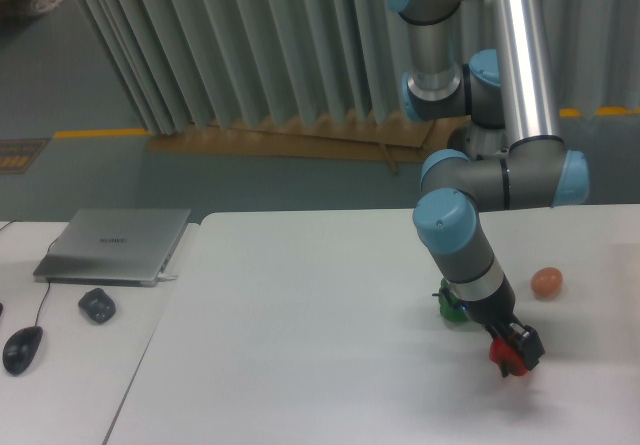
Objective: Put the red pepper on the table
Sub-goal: 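Lower the gripper holding a red pepper beside the green pepper, then open the gripper to release the red pepper onto the table, then raise the open gripper away from the red pepper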
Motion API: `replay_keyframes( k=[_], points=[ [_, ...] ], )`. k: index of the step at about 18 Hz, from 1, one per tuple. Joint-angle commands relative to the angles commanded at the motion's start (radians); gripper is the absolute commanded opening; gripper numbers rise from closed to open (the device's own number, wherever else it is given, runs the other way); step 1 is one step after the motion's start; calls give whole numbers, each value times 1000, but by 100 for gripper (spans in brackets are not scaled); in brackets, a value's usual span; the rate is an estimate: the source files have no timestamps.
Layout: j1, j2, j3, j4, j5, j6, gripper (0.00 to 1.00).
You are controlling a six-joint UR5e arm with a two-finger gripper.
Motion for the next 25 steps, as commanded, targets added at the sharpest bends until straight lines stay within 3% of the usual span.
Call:
replay_keyframes(
  k=[2,3,8,13,17,19,20,23,25],
  points=[
    [2,9,2,0,0,5,92],
    [3,12,2,0,0,5,100],
    [6,23,2,-3,0,5,100],
    [54,104,0,-18,-8,115,100],
    [150,164,-8,-100,-20,245,100],
    [219,178,0,-110,-143,348,100],
    [262,190,6,-156,-226,417,100],
    [291,189,35,-248,-262,556,100],
    [325,184,49,-278,-291,648,100]
  ],
)
